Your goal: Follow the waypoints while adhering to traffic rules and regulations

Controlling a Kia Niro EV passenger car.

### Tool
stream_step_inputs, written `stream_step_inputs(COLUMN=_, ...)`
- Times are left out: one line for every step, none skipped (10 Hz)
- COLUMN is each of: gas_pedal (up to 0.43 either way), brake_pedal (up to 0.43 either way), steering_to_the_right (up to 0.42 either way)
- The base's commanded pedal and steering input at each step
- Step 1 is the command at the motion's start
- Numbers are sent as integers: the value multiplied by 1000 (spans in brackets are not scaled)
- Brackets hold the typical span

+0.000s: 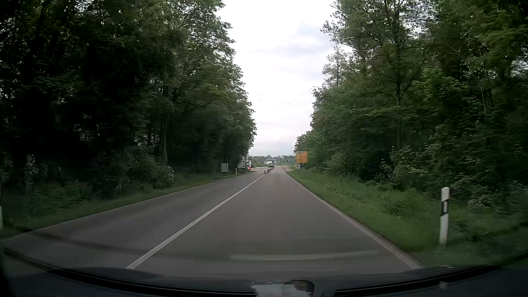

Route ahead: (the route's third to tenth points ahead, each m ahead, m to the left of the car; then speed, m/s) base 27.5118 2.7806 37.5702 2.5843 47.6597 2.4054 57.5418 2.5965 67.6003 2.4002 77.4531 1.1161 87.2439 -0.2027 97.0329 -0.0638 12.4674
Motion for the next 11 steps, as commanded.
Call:
stream_step_inputs(gas_pedal=59, brake_pedal=0, steering_to_the_right=1)
stream_step_inputs(gas_pedal=59, brake_pedal=0, steering_to_the_right=1)
stream_step_inputs(gas_pedal=59, brake_pedal=0, steering_to_the_right=1)
stream_step_inputs(gas_pedal=59, brake_pedal=0, steering_to_the_right=1)
stream_step_inputs(gas_pedal=59, brake_pedal=0, steering_to_the_right=1)
stream_step_inputs(gas_pedal=59, brake_pedal=0, steering_to_the_right=1)
stream_step_inputs(gas_pedal=59, brake_pedal=0, steering_to_the_right=1)
stream_step_inputs(gas_pedal=59, brake_pedal=0, steering_to_the_right=1)
stream_step_inputs(gas_pedal=59, brake_pedal=0, steering_to_the_right=1)
stream_step_inputs(gas_pedal=59, brake_pedal=0, steering_to_the_right=1)
stream_step_inputs(gas_pedal=59, brake_pedal=0, steering_to_the_right=1)
